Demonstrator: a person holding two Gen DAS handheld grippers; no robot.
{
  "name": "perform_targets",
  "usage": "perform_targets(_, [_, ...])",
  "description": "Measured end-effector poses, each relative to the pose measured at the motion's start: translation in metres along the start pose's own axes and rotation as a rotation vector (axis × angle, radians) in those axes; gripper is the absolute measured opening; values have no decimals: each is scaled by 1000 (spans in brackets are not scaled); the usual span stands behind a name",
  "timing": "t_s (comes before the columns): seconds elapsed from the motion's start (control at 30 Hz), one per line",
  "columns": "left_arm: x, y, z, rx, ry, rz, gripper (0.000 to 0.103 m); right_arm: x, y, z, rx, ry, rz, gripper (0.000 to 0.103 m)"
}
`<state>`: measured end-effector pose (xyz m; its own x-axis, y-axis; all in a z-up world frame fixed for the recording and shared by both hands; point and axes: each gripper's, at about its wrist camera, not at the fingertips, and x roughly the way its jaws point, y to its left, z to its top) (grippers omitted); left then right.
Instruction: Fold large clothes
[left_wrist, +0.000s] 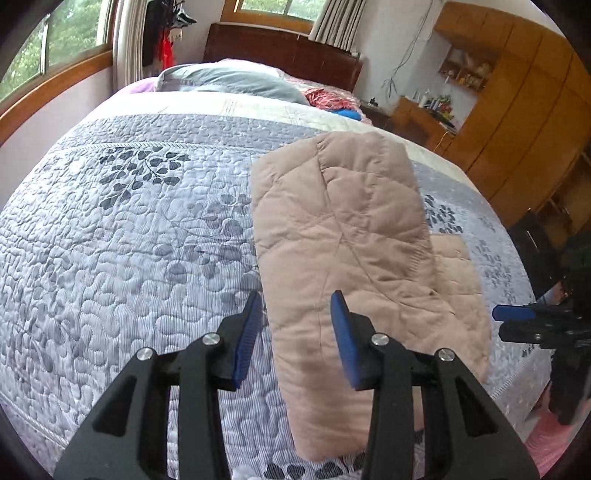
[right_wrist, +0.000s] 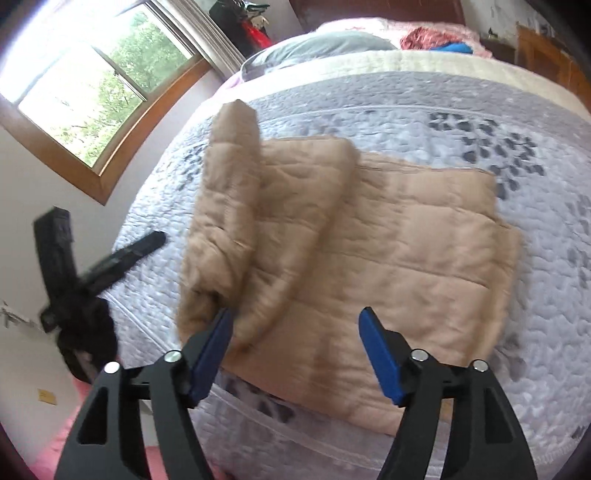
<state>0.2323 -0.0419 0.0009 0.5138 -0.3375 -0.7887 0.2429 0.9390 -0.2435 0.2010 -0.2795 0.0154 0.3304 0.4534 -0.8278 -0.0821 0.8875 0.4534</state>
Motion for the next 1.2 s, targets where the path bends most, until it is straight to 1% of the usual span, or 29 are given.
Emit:
perform_targets(0.03, [3,0,0,0,5,4,38,5,6,6,1,14,13,77])
perform_targets(0.17, [14,0,4,1,26,15,38,24,17,25,35,59,28,82])
perform_targets(0.3, [23,3,6,8,30,38,38,44,18,36,73,100,42,82])
perform_targets(0.4, [26,6,6,6,35,41,38,57,17,41,95,123,66,82])
perform_targets(0.47, [29,8,6,8,35,48,38,65,16,46,115,143,98,82])
perform_targets(0.6, [33,10,6,1,38,37,38,78,22,54,128,175,115,84])
perform_targets(0.63, [34,10,5,2,37,36,38,83,22,57,129,177,108,82])
perform_targets(0.7, [34,10,5,3,36,36,38,88,24,59,121,178,85,66])
perform_targets(0.73, [34,11,4,1,36,32,38,89,25,59,111,178,76,52])
perform_targets(0.77, [34,12,4,-1,37,27,38,89,25,59,97,174,67,42])
perform_targets(0.8, [34,12,4,-6,39,23,38,89,26,59,78,167,63,37])
perform_targets(0.83, [34,13,3,-9,38,22,38,89,28,58,60,160,57,30])
perform_targets(0.87, [32,14,3,-16,37,18,38,85,31,57,34,149,47,25])
perform_targets(0.97, [28,12,3,-22,35,3,38,68,37,56,-28,102,36,19])
perform_targets(1.1, [23,-1,3,0,33,-30,38,22,37,52,-79,7,-1,18])
perform_targets(1.2, [21,-17,5,23,30,-64,38,-10,27,48,-76,-54,-25,17])
